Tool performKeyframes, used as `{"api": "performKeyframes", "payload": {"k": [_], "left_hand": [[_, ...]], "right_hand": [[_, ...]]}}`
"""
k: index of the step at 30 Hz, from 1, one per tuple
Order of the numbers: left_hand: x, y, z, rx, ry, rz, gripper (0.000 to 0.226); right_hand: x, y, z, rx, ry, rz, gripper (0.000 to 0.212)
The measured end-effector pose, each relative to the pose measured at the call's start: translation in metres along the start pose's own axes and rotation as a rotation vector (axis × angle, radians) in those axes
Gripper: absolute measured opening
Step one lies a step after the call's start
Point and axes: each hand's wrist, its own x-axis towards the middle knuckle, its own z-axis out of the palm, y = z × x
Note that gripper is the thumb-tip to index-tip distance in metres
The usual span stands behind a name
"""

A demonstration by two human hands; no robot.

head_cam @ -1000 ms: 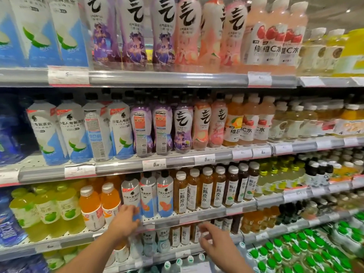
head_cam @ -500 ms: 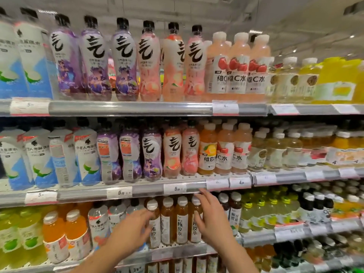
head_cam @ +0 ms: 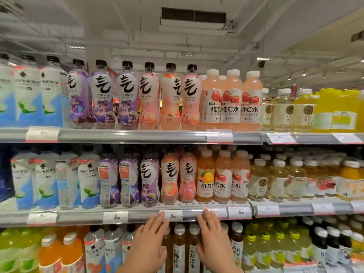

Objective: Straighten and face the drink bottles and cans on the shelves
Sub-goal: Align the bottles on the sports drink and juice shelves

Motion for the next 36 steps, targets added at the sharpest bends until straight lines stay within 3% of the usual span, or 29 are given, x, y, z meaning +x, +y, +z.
{"api": "performKeyframes", "payload": {"k": [8,19,29,32,36], "left_hand": [[-0.001,0.007,-0.026,-0.08,-0.124,-0.024,0.067],[-0.007,0.002,-0.025,-0.102,-0.123,-0.017,0.039],[0.006,0.026,-0.021,-0.055,-0.099,-0.135,0.044],[0.015,0.056,-0.025,-0.061,-0.05,-0.186,0.051],[0.031,0.126,-0.022,-0.116,0.029,-0.162,0.05]], "right_hand": [[-0.001,-0.011,-0.021,-0.05,-0.097,0.032,0.095],[0.002,-0.022,-0.021,-0.022,-0.169,0.087,0.102],[-0.004,0.004,-0.043,0.097,-0.25,-0.007,0.09],[-0.025,0.032,-0.051,0.262,-0.436,-0.073,0.069],[-0.091,0.113,-0.02,0.199,-0.678,-0.16,0.055]]}}
